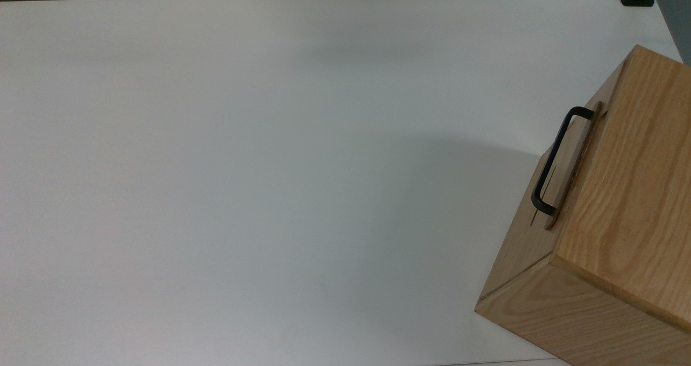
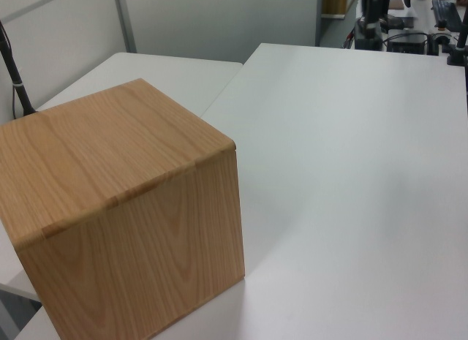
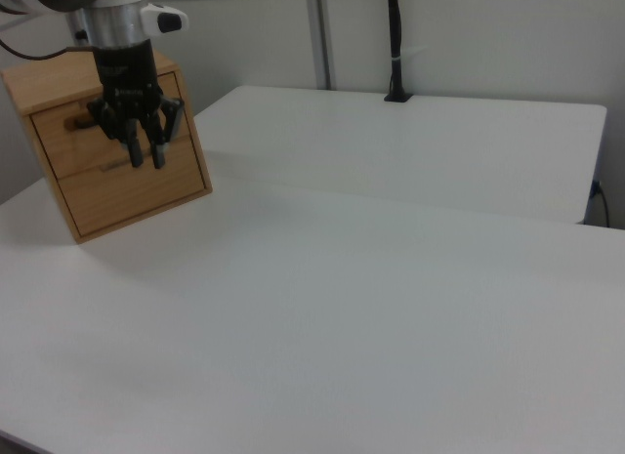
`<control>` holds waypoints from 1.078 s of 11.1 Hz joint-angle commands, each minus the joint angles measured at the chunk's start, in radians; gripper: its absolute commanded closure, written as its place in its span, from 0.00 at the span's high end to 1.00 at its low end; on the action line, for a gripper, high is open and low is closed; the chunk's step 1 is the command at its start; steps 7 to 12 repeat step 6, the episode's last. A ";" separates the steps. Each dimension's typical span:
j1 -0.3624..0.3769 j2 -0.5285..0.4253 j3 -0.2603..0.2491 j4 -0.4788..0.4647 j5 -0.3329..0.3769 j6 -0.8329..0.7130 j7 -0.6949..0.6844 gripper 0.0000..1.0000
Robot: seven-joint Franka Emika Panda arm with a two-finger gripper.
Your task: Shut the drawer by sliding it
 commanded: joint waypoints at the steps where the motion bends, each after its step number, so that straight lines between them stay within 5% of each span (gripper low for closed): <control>1: -0.027 -0.016 0.009 -0.040 -0.029 0.000 0.127 1.00; 12: -0.050 -0.004 -0.020 -0.040 -0.037 0.116 0.213 1.00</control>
